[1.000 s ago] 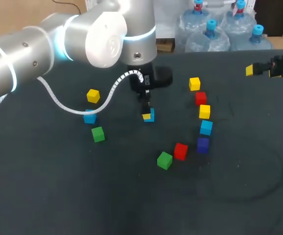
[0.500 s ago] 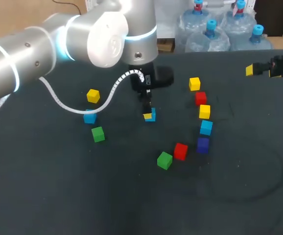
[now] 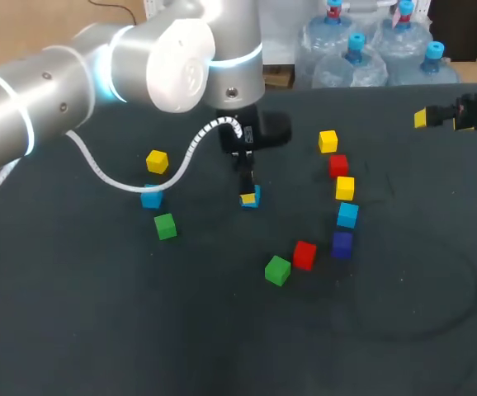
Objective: Place the blue cubes, place green cubes on the blue cubes, place the yellow cubes on the green cubes, then place the red cubes on the yellow cubes, and place purple cube on the red cubes.
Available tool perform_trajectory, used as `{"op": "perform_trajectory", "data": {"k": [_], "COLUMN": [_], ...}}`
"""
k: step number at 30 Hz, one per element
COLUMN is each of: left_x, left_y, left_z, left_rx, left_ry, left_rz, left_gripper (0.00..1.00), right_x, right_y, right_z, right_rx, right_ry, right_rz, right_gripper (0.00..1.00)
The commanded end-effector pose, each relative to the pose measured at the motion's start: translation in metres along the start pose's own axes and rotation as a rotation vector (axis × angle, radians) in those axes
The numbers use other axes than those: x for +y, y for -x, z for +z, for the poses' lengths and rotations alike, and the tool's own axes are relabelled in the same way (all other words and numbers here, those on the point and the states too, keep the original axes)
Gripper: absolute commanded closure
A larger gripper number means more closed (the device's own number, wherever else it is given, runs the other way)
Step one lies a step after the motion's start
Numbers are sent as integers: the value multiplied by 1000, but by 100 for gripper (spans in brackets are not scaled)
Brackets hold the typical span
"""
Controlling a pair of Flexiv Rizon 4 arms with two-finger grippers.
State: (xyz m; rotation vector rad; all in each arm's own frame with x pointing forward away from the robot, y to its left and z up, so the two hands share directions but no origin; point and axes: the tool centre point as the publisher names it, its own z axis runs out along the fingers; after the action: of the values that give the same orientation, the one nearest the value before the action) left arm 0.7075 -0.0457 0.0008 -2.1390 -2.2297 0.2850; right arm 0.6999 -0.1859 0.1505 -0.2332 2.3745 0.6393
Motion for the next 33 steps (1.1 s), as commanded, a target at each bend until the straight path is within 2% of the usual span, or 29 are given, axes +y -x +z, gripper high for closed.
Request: {"op": "perform_trajectory", "data": {"k": [1,18,19,20,21,23,25,27,28,32,33], "left_x": [4,6,6,6,5,5,5,5,5,4,4], "left_y": [0,7,7,7,8,8,9,9,9,9,9], "left_z": [1,0,0,0,0,0,0,0,0,1,1], "left_rx": [2,4,4,4,4,6,6,6,6,7,7], "left_ry": [-17,-14,-13,-12,-11,-11,-10,-11,-11,-10,-10], "left_rz": [-9,0,1,1,1,3,6,7,6,6,6], "left_gripper": [0,0,5,26,53,55,67,69,75,80,78], "right_x": [1,1,1,1,1,1,1,1,1,1,1], "right_y": [0,0,0,0,0,0,0,0,0,0,0], "right_z": [0,0,0,0,0,0,0,0,0,0,0], "right_rx": [0,0,0,0,0,0,0,0,0,0,0], "right_ry": [-3,-3,-3,-3,-3,-3,-3,-3,-3,-3,-3], "right_rz": [0,0,0,0,0,0,0,0,0,0,0], "right_gripper": [0,0,0,0,0,0,0,0,0,0,0]}}
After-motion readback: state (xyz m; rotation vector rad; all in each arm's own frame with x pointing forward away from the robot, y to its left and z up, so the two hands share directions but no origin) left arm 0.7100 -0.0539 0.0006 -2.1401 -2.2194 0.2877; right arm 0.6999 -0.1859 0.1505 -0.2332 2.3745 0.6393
